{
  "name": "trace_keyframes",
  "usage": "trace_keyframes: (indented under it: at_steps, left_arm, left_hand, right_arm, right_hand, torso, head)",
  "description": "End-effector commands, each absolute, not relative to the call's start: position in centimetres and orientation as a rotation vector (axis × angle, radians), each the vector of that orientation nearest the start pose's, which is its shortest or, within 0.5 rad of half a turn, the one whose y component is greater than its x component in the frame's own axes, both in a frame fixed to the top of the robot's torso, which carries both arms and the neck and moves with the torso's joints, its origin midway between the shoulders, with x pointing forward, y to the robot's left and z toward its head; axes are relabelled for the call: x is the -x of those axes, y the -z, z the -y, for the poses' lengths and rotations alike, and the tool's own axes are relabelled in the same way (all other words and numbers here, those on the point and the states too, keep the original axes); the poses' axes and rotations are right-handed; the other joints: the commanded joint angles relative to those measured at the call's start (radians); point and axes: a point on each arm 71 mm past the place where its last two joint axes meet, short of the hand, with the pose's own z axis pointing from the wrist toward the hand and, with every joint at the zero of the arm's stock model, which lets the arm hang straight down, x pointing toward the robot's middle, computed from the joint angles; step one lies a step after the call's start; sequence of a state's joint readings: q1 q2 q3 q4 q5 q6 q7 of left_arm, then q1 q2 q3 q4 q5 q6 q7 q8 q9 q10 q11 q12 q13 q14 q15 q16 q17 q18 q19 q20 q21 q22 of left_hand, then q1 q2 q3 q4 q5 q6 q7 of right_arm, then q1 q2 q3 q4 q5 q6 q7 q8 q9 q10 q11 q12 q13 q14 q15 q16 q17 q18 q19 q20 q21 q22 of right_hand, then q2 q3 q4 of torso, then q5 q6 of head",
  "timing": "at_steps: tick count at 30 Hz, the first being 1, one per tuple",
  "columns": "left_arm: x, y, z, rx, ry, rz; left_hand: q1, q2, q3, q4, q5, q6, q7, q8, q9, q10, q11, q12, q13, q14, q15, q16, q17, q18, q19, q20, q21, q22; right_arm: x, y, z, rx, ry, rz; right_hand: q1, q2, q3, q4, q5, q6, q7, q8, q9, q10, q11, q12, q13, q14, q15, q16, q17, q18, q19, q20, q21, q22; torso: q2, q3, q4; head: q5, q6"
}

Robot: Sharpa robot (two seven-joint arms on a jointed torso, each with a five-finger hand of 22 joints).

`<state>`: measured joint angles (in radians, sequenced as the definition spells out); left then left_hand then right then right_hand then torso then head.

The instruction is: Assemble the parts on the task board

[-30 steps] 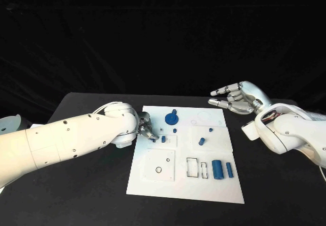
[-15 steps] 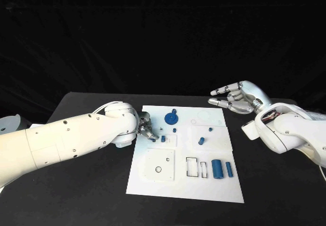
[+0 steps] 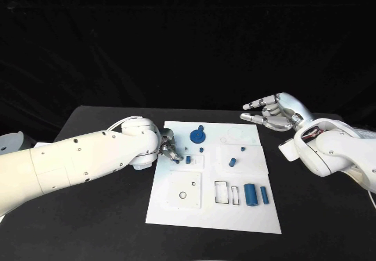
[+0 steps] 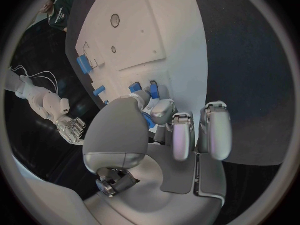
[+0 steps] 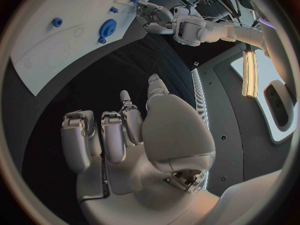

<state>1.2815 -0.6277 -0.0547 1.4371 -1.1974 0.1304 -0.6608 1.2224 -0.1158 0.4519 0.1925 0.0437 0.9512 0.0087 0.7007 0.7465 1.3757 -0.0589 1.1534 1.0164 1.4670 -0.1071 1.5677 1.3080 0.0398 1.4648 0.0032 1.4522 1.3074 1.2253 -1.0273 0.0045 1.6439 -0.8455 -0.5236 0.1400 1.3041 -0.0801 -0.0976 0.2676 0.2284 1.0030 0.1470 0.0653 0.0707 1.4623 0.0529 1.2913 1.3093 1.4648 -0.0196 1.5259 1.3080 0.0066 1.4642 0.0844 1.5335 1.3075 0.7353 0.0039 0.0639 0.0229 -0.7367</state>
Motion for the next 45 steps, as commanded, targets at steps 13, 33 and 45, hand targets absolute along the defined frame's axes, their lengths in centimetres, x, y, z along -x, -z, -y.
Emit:
trace_keyframes:
  at_steps: [13, 33, 45]
  left_arm:
    - [-49.65, 20.62, -13.82, -0.011, 0.252, -2.281]
    - [-49.28, 20.79, -13.59, -0.06, 0.242, -2.316]
    - [-49.4, 20.85, -13.69, -0.06, 0.234, -2.319]
  left_hand:
    - [-0.011, 0.0, 0.017, -0.027, 0.007, 0.01, -0.007, 0.005, -0.002, 0.006, -0.003, 0.005, 0.001, 0.104, -0.002, 0.003, 0.263, -0.007, 0.052, -0.003, 0.003, 0.169]
    - [-0.009, -0.005, 0.01, -0.033, 0.007, 0.013, -0.01, 0.007, -0.001, 0.008, -0.005, 0.008, 0.005, 0.104, -0.003, 0.003, 0.263, -0.008, 0.054, -0.003, 0.006, 0.172]
    - [-0.008, -0.006, 0.009, -0.033, 0.007, 0.013, -0.01, 0.007, -0.001, 0.008, -0.005, 0.008, 0.004, 0.104, -0.003, 0.003, 0.263, -0.008, 0.054, -0.003, 0.005, 0.171]
  right_arm:
    - [-47.13, 13.33, 26.08, -0.39, -0.99, -1.437]
    - [-47.12, 13.31, 26.07, -0.388, -0.992, -1.435]
    - [-47.12, 13.31, 26.05, -0.388, -0.993, -1.435]
  right_hand:
    - [-0.002, 0.009, -0.004, 0.0, -0.001, -0.004, -0.005, 0.0, 0.002, -0.005, 0.004, -0.004, 0.119, 0.086, 0.002, -0.006, 0.176, 0.011, 0.067, 0.004, -0.006, 0.195]
    - [-0.002, 0.011, -0.007, 0.001, -0.001, -0.004, -0.005, 0.0, 0.002, -0.005, 0.004, -0.004, 0.119, 0.086, 0.002, -0.006, 0.177, 0.011, 0.067, 0.004, -0.006, 0.195]
    - [-0.002, 0.011, -0.007, 0.001, -0.001, -0.004, -0.005, 0.0, 0.002, -0.005, 0.004, -0.004, 0.119, 0.086, 0.002, -0.006, 0.177, 0.011, 0.067, 0.004, -0.006, 0.195]
  torso:
    - [0.0, 0.0004, -0.0007]
    - [0.0, 0.0002, 0.0001]
    - [-0.001, 0.0, 0.0006]
  head:
    - [-0.002, -0.001]
    - [-0.001, -0.002]
    - [0.0, -0.003]
